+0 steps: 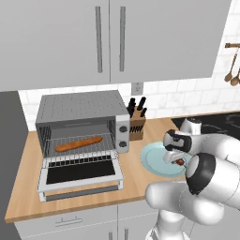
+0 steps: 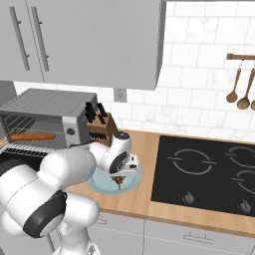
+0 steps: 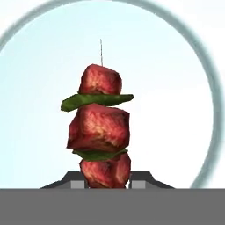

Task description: Pick up the kebab skewer and baguette bread, and place them inside the toaster oven. Close the toaster oven door and start by setting the timer.

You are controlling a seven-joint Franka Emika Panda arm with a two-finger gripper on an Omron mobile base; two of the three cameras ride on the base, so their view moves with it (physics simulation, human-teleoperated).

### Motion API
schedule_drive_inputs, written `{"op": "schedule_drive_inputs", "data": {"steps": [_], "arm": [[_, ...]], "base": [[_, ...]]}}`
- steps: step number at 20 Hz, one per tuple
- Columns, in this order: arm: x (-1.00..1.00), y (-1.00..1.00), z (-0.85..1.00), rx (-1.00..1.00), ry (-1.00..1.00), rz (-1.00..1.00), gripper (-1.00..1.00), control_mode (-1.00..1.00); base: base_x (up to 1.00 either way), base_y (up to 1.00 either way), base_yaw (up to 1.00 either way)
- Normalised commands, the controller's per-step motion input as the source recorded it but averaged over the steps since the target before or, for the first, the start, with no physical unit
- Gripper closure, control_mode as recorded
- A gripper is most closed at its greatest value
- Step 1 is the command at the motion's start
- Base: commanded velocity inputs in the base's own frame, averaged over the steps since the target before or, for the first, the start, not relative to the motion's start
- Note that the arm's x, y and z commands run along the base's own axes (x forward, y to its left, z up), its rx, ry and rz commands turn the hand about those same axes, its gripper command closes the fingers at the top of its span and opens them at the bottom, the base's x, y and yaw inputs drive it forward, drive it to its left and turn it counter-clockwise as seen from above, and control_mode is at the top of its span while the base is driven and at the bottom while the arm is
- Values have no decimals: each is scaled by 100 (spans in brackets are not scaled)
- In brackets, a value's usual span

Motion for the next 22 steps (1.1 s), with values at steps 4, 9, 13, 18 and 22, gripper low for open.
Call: {"op": "schedule_drive_inputs", "data": {"steps": [4, 9, 13, 18, 22], "arm": [[-28, 22, 100, 0, 0, -13, 100, -100], [-37, 44, 100, 0, 0, -20, 100, -100], [-33, 52, 100, 2, 0, -32, 100, -100], [-30, 76, 86, 3, 0, -43, 100, -100], [-23, 94, 51, 2, -1, -52, 100, -100]], "base": [[0, 0, 0], [0, 0, 0], [0, 0, 0], [0, 0, 0], [0, 0, 0]]}}
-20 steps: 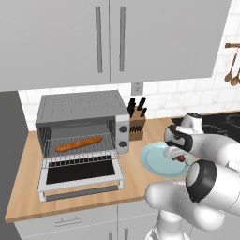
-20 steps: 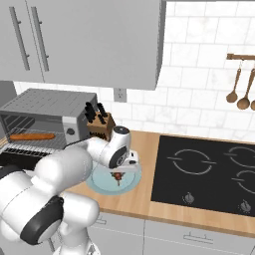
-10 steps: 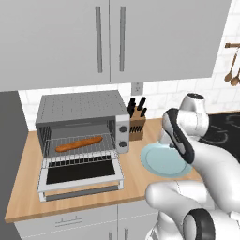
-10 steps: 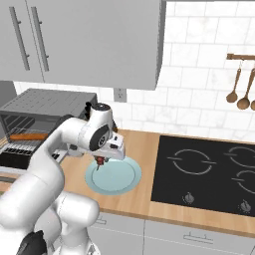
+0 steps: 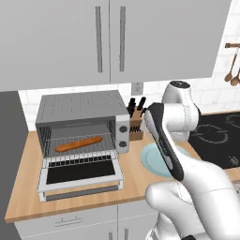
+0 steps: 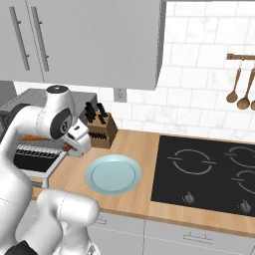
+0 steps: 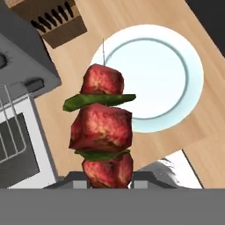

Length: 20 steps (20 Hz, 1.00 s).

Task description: Pick up the kebab skewer and baguette bread, and place them inside the toaster oven. Close the toaster oven door and start by setting the timer.

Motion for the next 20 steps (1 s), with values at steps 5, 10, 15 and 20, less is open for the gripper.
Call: {"op": "schedule_drive_inputs", "data": {"steps": [5, 10, 15, 20], "arm": [[-15, 98, 16, 1, -4, -53, 100, -100], [-2, 100, 0, 6, -9, -43, 100, -100], [44, 100, -10, 7, -7, -16, 100, -100], [43, 70, -57, 12, -15, -1, 100, -100]], "base": [[0, 0, 0], [0, 0, 0], [0, 0, 0], [0, 0, 0]]}}
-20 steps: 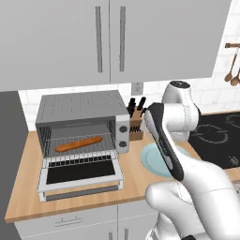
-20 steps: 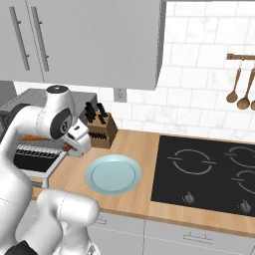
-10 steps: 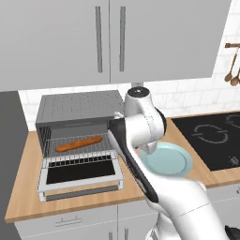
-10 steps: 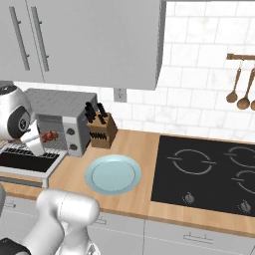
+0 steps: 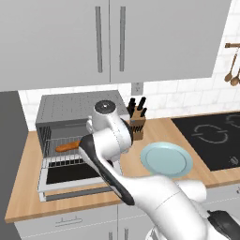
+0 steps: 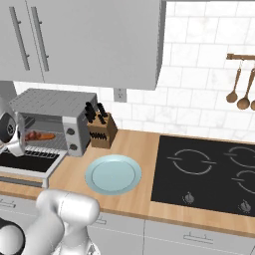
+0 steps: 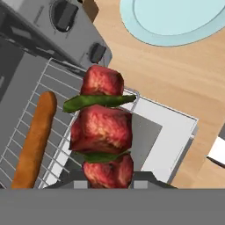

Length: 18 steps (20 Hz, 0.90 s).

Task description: Pick up the kebab skewer and baguette bread, and place them inside the toaster oven. Close the toaster oven door and start by setting the timer.

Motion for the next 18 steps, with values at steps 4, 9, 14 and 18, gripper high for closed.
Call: {"op": "schedule_drive_inputs", "data": {"steps": [4, 9, 14, 18], "arm": [[33, 30, -28, 18, -29, -3, 100, -100], [62, 16, -11, 2, -20, -10, 100, -100], [64, 14, -7, 1, -13, -10, 100, -100], [29, 8, 0, 0, -4, -2, 100, -100]], "base": [[0, 0, 0], [0, 0, 0], [0, 0, 0], [0, 0, 0]]}}
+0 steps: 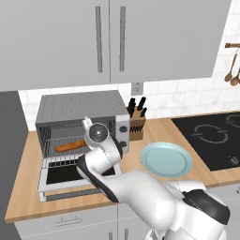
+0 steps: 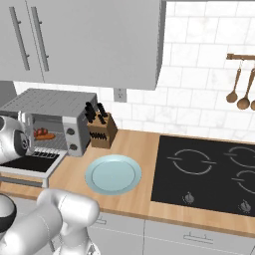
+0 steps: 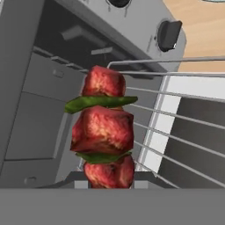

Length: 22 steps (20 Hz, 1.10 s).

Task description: Pick up the kebab skewer and baguette bread, and place them inside the toaster oven. Close the toaster oven door and start by setting the timer.

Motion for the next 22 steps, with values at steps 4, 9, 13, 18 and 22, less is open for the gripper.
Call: {"op": "schedule_drive_inputs", "data": {"steps": [4, 9, 13, 18, 22], "arm": [[23, 2, 0, 0, 0, 0, 100, -100], [20, 0, 0, 2, 0, 0, 100, -100], [0, 0, 0, 3, 0, -3, 100, -100], [0, 0, 0, 4, 4, -3, 100, -100], [0, 0, 0, 6, 17, -3, 100, -100]], "base": [[0, 0, 0], [0, 0, 0], [0, 0, 0], [0, 0, 0], [0, 0, 0]]}}
